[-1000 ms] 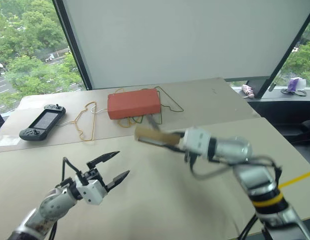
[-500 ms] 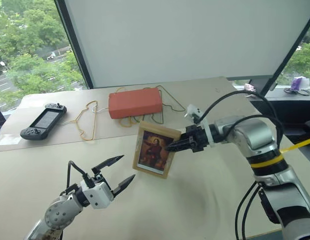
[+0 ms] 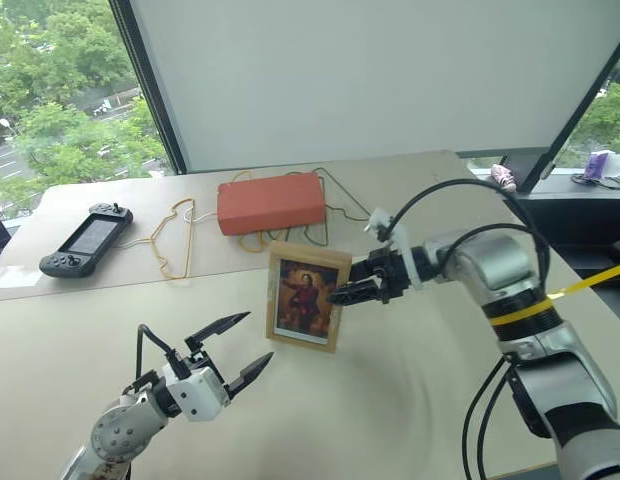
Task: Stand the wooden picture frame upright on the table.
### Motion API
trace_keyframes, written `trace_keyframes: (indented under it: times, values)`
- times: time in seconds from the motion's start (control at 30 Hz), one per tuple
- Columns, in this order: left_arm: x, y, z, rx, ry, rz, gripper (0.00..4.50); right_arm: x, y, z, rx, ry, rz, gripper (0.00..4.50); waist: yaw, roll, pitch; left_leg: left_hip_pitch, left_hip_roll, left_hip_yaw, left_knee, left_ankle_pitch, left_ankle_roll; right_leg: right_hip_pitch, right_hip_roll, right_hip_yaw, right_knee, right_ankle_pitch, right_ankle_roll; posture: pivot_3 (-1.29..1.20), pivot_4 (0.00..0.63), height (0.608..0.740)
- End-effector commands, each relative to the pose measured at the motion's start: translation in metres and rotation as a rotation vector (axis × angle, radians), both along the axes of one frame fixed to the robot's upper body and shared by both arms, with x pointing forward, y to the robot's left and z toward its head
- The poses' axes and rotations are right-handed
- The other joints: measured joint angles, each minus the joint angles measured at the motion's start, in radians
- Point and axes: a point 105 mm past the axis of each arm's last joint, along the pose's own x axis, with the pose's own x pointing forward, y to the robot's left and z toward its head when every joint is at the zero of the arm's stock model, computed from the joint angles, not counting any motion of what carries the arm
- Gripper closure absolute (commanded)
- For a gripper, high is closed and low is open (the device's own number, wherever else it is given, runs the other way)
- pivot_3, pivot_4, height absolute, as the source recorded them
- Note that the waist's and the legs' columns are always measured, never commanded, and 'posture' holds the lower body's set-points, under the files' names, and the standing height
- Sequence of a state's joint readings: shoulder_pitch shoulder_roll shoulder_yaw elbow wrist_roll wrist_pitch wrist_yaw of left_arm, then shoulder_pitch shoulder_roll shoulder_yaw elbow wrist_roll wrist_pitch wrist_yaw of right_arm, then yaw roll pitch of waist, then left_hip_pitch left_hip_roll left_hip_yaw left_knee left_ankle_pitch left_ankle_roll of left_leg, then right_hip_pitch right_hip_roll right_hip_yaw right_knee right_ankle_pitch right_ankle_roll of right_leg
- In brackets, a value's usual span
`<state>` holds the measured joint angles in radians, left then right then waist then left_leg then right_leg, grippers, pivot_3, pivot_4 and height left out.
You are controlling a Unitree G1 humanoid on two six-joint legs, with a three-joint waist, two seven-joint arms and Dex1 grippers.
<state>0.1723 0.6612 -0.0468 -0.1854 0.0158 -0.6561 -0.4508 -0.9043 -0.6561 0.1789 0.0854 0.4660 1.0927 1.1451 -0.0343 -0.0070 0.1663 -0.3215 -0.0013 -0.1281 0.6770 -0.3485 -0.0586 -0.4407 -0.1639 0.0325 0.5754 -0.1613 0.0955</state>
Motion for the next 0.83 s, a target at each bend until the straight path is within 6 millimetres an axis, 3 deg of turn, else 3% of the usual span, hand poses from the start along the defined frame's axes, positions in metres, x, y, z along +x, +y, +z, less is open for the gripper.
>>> trace_keyframes:
  times: [0.03,0.07,0.13,0.2,0.23,0.3,0.37,0.43,0.5,0.63,0.83]
  values:
    - [-0.003,0.007,0.007,-0.057,0.021,0.05,0.58,-0.024,-0.026,0.015,0.097,0.025,-0.066,0.02,0.004,0.0,0.0,0.0,0.0,0.0,0.0,0.0,0.0,0.0,0.0,0.0,0.0,0.0,0.0,0.0,0.15,0.74]
    - [-0.002,0.01,0.006,-0.088,0.06,0.081,0.58,-0.034,-0.036,0.011,0.1,0.031,-0.091,0.02,0.004,0.0,0.0,0.0,0.0,0.001,0.0,0.0,0.001,0.0,0.0,0.0,-0.001,0.0,0.0,0.0,0.15,0.74]
    - [0.018,0.036,0.003,-0.308,0.216,0.328,0.58,-0.053,-0.056,-0.001,0.13,0.026,-0.211,0.02,0.015,0.0,0.0,-0.001,0.0,0.001,-0.001,-0.001,0.002,0.0,0.0,0.0,-0.002,0.0,0.0,0.0,0.15,0.74]
    - [0.029,0.053,-0.003,-0.45,0.321,0.488,0.58,-0.058,-0.064,-0.008,0.176,0.02,-0.345,0.02,0.019,-0.001,0.0,0.001,0.0,0.001,0.0,-0.004,0.008,0.002,0.0,0.0,0.0,-0.001,0.001,0.0,0.15,0.74]
    - [0.034,0.057,-0.007,-0.524,0.378,0.545,0.58,-0.052,-0.067,-0.014,0.198,-0.031,-0.464,0.02,0.014,-0.001,-0.001,0.001,0.0,0.001,0.002,-0.005,0.009,0.002,0.0,0.0,0.001,-0.001,0.001,0.0,0.15,0.74]
    - [0.043,0.064,-0.011,-0.675,0.437,0.659,0.58,-0.031,-0.089,-0.032,0.171,-0.176,-0.867,0.02,0.008,-0.002,-0.002,0.002,0.0,0.002,0.003,-0.007,0.012,0.004,0.0,0.001,0.003,0.001,-0.001,0.0,0.15,0.74]
    - [0.051,0.064,-0.013,-0.745,0.463,0.72,0.58,-0.034,-0.106,-0.038,0.085,-0.376,-1.178,0.02,0.013,-0.003,-0.003,0.003,0.0,0.001,0.003,-0.004,0.007,0.006,0.001,0.001,0.004,0.001,-0.001,0.0,0.15,0.74]
    - [0.057,0.06,-0.015,-0.746,0.482,0.736,0.58,-0.045,-0.109,-0.039,0.026,-0.528,-1.318,0.02,0.02,-0.001,-0.004,0.004,0.0,0.0,0.003,0.0,0.0,0.005,0.0,0.001,0.004,0.001,-0.001,0.0,0.15,0.74]
    - [0.061,0.059,-0.02,-0.759,0.516,0.749,0.58,-0.05,-0.104,-0.049,0.061,-0.559,-1.393,0.02,0.018,-0.001,-0.004,0.006,0.0,0.0,0.003,0.003,-0.006,0.003,0.0,0.001,0.004,0.002,-0.001,0.0,0.15,0.74]
    - [0.063,0.053,-0.021,-0.73,0.519,0.717,0.58,-0.049,-0.087,-0.064,0.087,-0.586,-1.359,0.02,-0.001,-0.002,-0.005,0.007,0.0,0.0,0.002,0.003,-0.006,0.004,0.001,0.003,0.003,0.003,-0.002,0.0,0.15,0.74]
    - [0.064,0.053,-0.019,-0.725,0.496,0.713,0.58,-0.048,-0.095,-0.073,0.062,-0.609,-1.353,0.02,-0.008,-0.002,-0.005,0.007,0.0,0.0,0.001,0.002,-0.004,0.004,0.002,0.003,0.002,0.002,-0.003,0.0,0.15,0.74]
